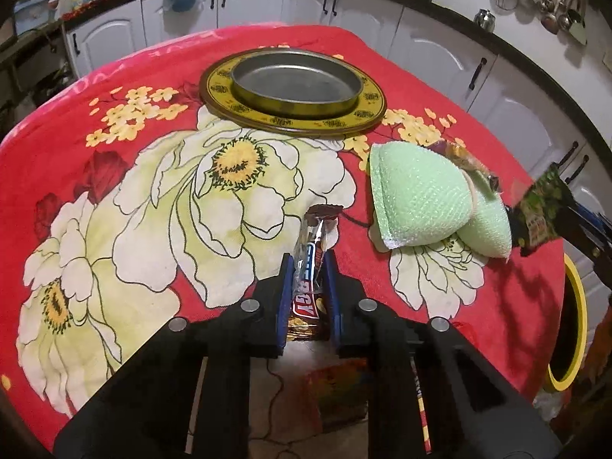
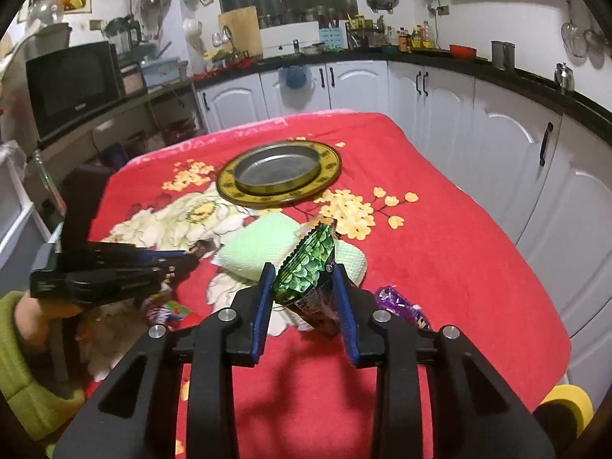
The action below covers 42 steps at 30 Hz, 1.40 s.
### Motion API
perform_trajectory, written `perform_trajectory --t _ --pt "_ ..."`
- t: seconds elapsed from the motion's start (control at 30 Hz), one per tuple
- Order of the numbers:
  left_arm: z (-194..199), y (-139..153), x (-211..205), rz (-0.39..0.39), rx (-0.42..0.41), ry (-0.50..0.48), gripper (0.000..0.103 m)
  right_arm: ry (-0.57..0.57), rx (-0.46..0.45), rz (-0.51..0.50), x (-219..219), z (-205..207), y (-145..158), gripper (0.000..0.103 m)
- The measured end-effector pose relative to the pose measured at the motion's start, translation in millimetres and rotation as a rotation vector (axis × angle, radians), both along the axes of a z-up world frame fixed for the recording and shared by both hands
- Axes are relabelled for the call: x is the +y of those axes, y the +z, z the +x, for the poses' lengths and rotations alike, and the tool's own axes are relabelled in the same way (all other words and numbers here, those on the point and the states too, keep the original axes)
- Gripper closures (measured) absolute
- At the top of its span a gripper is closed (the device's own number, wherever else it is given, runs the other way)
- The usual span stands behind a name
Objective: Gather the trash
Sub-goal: 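Grasp the brown chocolate bar with the left tool while the right tool grasps the green snack bag, then carry the chocolate bar and green snack bag in both tools over the bin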
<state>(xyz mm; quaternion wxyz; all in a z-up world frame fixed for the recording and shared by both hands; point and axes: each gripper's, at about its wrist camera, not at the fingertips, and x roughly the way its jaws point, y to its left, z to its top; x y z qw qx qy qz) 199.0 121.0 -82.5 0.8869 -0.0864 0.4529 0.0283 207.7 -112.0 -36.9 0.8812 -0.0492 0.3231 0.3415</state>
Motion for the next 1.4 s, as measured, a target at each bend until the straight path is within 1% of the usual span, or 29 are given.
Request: perform_trajectory --t 0.07,0.23,0.27,0.4,0.5,0.7,0.83,0.93,0.97,1.0,1.1,1.23,1.4 --pt "-2.5 6.5 0.0 -0.001 -0.026 0.009 0.094 0.001 -0.001 0.019 -3.1 -6.4 3.6 0.075" --pt "-16.4 41.1 -3.7 -0.015 -0.139 0.012 0.094 0.006 0.008 0.078 -14.8 -22.5 12.7 0.077" --pt "-19.0 46.9 -5.7 -0.019 -0.154 0.006 0.094 0.009 0.009 0.089 -16.5 -26.3 15.2 0.089" --pt "-27.9 64.4 -19.8 -0.020 -0.202 -0.030 0.094 0.027 0.022 0.114 -19.1 -39.0 21.2 0.090" --pt "-31.7 71.7 -30.1 -0.027 -0.223 -0.055 0.094 0.027 0.004 0.111 -19.7 -47.0 23.6 0.090" --pt "-40.1 82.5 -47.6 -0.028 -0.267 -0.092 0.094 0.000 0.007 0.149 -34.1 -58.3 28.5 0.092" --pt "-43.6 87.5 -61.9 -0.024 -0.286 -0.131 0.094 -0.025 -0.022 0.158 -46.9 -65.8 36.7 0.092" --pt "-47.7 90.6 -70.6 -0.029 -0.298 -0.150 0.094 -0.052 -0.036 0.170 -60.5 -70.7 42.6 0.093" --pt "-49.1 92.1 -73.3 -0.035 -0.302 -0.156 0.094 -0.063 -0.040 0.176 -66.0 -72.5 44.6 0.097" --pt "-50.6 93.8 -76.3 -0.039 -0.307 -0.162 0.094 -0.071 -0.043 0.179 -70.1 -73.9 45.9 0.098" --pt "-56.6 99.0 -87.9 -0.032 -0.330 -0.184 0.094 -0.094 -0.052 0.184 -83.4 -77.2 48.6 0.098" --pt "-61.9 101.7 -101.9 -0.030 -0.341 -0.212 0.094 -0.130 -0.056 0.194 -100.9 -77.7 49.9 0.098" --pt "-67.5 103.7 -125.3 -0.023 -0.348 -0.269 0.094 -0.181 -0.075 0.197 -123.8 -82.7 54.3 0.098"
